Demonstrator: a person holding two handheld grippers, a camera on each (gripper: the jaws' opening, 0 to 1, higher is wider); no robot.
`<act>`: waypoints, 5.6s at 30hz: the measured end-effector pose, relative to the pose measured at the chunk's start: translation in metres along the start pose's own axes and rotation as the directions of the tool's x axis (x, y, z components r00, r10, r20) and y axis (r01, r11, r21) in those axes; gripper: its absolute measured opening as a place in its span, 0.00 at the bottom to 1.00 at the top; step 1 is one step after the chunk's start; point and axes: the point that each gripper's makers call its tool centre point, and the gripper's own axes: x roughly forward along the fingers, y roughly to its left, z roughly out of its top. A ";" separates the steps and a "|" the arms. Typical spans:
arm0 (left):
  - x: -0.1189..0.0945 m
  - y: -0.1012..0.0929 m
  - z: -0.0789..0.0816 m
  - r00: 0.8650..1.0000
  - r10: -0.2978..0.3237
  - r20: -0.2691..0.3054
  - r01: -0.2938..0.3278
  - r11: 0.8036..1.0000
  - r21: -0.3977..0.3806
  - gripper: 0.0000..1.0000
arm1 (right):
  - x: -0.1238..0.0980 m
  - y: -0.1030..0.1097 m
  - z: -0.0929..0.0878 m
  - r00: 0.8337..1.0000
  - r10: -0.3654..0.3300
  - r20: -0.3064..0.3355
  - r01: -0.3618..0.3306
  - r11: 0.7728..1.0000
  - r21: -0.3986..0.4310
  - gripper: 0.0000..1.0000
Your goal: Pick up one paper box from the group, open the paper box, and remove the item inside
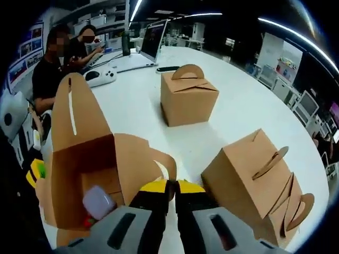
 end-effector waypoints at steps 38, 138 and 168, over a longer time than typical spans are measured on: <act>-0.095 0.041 0.026 0.978 0.160 0.134 -0.157 0.987 -0.033 0.37 | -0.168 0.031 -0.004 0.880 -0.234 0.413 0.206 0.972 0.113 0.37; -0.089 0.103 0.019 0.987 -0.073 -0.144 0.093 0.986 0.142 0.77 | -0.207 0.100 0.015 0.999 -0.033 -0.009 0.031 0.985 -0.171 0.48; 0.017 0.111 0.004 0.961 -0.273 0.038 0.262 0.949 0.175 0.82 | -0.084 0.062 0.027 0.968 0.078 -0.237 -0.142 0.954 -0.266 0.39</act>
